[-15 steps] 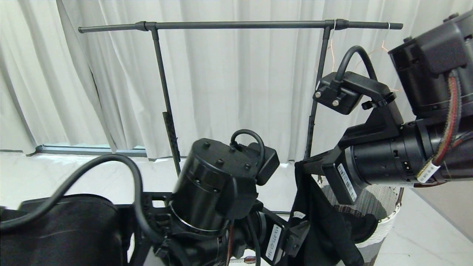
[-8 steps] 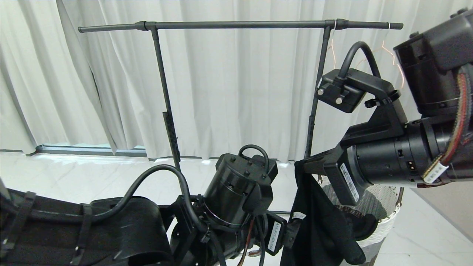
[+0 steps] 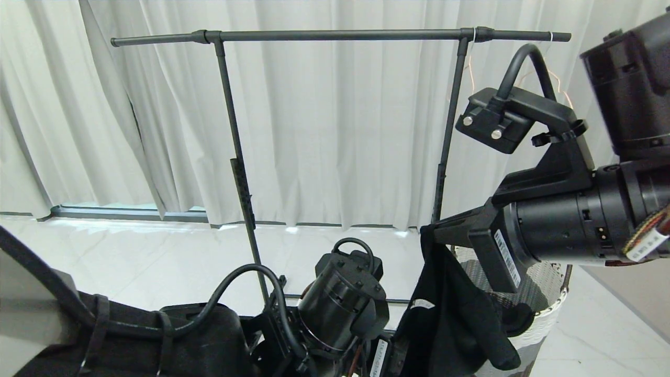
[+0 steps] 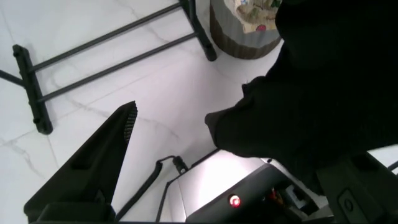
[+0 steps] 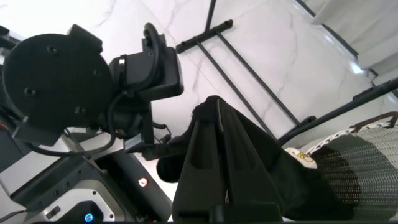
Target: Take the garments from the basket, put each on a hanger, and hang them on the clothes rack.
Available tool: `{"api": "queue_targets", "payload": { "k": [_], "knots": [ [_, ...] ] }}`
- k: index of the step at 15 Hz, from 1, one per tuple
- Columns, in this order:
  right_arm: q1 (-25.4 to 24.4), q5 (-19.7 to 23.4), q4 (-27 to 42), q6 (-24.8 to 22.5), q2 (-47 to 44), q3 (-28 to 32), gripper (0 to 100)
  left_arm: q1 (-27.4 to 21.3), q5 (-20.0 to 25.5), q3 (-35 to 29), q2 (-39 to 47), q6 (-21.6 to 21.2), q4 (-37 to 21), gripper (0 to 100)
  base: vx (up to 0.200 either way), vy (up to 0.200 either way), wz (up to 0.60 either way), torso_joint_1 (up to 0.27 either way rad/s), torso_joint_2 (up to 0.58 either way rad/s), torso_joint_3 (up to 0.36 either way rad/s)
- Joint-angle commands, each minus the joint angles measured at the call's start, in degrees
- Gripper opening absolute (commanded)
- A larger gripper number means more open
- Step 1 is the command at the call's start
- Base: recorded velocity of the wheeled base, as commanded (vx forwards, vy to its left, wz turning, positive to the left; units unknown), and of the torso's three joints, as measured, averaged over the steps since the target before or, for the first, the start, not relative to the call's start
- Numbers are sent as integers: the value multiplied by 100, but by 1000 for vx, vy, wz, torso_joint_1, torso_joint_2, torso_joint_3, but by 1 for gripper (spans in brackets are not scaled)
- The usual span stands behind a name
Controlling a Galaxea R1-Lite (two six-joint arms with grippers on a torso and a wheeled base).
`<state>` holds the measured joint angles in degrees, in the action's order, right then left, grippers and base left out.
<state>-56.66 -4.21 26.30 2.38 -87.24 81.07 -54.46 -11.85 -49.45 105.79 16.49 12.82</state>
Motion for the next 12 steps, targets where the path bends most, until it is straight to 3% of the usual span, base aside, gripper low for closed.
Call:
{"api": "queue_targets", "payload": {
  "k": [1, 5, 6, 9, 12],
  "knots": [
    [-3, -1, -2, 0, 22, -3, 0, -4, -2, 75, -146, 3, 1, 100, 0, 0, 0, 0, 0, 0],
    [-3, -19, 7, 0, 58, -12, 0, -4, 7, 111, -208, 3, 1, 100, 0, 0, 0, 0, 0, 0],
    [-3, -19, 7, 0, 58, -12, 0, -4, -2, 111, -208, 12, 1, 0, 0, 0, 0, 0, 0, 0],
    [-3, -160, 7, 8, 58, -56, 0, -171, -265, 348, -621, 135, 1, 0, 0, 0, 0, 0, 0, 0],
    [32, -239, 7, 44, 22, -74, 0, -566, -239, 524, -2054, 196, -140, 0, 0, 0, 0, 0, 0, 0]
  ]
}}
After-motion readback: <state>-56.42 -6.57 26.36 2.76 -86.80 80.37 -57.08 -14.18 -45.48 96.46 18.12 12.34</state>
